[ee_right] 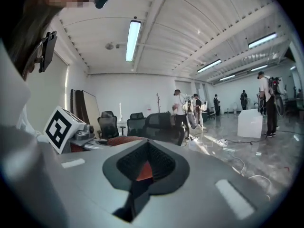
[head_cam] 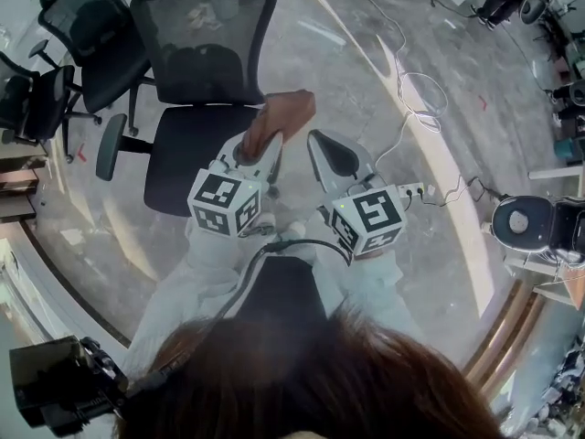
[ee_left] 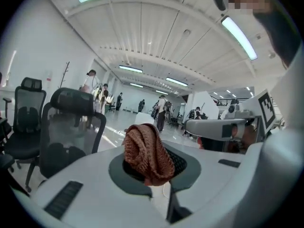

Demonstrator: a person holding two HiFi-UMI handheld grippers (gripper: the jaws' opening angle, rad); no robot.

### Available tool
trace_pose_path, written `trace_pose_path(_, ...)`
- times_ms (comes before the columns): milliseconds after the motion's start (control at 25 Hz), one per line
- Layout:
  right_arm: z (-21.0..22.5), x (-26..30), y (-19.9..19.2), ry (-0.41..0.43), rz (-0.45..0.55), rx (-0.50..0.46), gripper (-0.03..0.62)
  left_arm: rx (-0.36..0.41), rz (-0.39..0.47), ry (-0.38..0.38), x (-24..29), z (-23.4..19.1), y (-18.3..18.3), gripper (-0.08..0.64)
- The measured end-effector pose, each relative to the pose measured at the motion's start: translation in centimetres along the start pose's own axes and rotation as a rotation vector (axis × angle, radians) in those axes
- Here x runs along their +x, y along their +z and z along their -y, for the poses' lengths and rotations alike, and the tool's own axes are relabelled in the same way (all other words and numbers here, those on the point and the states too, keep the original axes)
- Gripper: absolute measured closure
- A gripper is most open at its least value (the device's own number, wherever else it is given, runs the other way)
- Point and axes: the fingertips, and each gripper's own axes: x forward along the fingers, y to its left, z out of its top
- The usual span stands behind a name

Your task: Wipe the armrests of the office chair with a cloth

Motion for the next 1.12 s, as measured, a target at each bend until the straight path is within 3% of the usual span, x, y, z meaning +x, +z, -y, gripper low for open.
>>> trace_pose_path(160, 1.2, -1.2, 2.9, -0.065, 0.079, 0.01, 0.591, 0.069, 0.087, 0.005, -0.7, 2.0, 4.4, 0.523)
trace_pose_path(320, 1.3, -1.7, 3.4, -0.068, 0.09, 0.013, 0.591, 0.116, 0.115, 0.013, -1.1, 3.4, 6.2, 0.523)
trace_pose_path(1120, 2.2, -2.0, 3.6, -0.058, 0.105, 0.03, 0.591, 0.167, 0.104, -0.007, -0.3, 4.6, 6.6, 0.523)
